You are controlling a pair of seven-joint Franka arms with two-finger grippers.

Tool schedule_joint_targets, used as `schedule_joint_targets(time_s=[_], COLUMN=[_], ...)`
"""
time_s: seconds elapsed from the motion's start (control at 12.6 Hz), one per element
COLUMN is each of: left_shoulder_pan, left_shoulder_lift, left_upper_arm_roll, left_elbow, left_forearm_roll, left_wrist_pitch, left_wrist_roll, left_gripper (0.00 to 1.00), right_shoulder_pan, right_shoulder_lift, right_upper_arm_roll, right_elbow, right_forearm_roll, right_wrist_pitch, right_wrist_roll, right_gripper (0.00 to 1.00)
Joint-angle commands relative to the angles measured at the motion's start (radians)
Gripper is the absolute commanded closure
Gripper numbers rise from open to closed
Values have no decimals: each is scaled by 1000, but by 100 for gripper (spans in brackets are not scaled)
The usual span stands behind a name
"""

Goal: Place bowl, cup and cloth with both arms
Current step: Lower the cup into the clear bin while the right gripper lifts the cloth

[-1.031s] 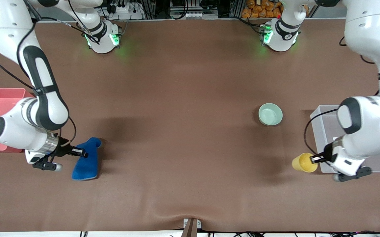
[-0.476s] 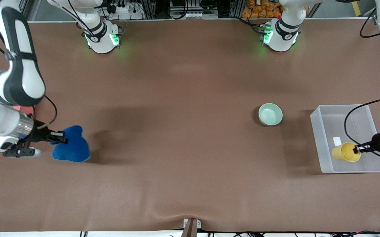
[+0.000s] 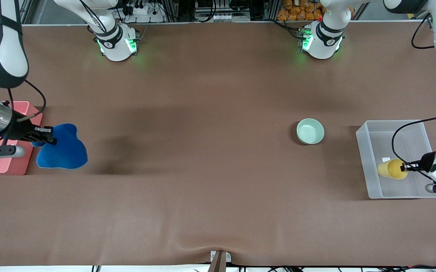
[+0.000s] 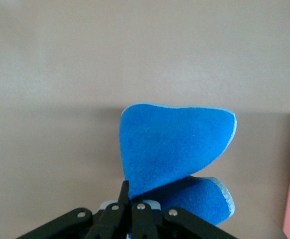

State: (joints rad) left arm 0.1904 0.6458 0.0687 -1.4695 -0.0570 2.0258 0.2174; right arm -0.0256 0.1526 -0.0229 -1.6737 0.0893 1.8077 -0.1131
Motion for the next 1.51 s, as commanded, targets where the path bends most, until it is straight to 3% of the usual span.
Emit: schedule_joint_targets(time_s=[0.0, 0.32, 0.56, 0.79, 0.87, 0.95, 1.11, 1.43], left_shoulder_pan=[14, 26, 27, 26, 23, 23, 18, 24], left_shoulder_lift=[23, 75, 87, 103, 104, 104, 101, 58], left_upper_arm_roll=[-6, -6, -6, -6, -7, -6, -6, -4], left_elbow=[20, 17, 17, 17, 18, 18, 20, 21], left_forearm_roll=[14, 14, 14, 14, 14, 14, 17, 26], left_wrist_pitch=[16, 141, 159, 180, 180, 180, 180, 142], left_wrist_roll=[31, 34, 34, 34, 34, 36, 37, 54], left_gripper=[100, 100, 100, 100, 95, 83, 68, 59], right_shoulder_pan=[-13, -49, -60, -59, -60, -74, -138, -241], right_shoulder_lift=[-42, -80, -191, -200, -200, -199, -183, -151], right_upper_arm_roll=[11, 8, 8, 12, 9, 8, 6, 5], right_elbow=[52, 130, 131, 141, 144, 144, 143, 124], right_forearm_roll=[-65, -136, -216, -233, -234, -235, -232, -223], right_wrist_pitch=[-120, -238, -356, -389, -404, -412, -401, -340], right_wrist_roll=[-22, -51, -106, -122, -143, -175, -242, -391], right_gripper=[100, 100, 100, 100, 100, 100, 100, 100])
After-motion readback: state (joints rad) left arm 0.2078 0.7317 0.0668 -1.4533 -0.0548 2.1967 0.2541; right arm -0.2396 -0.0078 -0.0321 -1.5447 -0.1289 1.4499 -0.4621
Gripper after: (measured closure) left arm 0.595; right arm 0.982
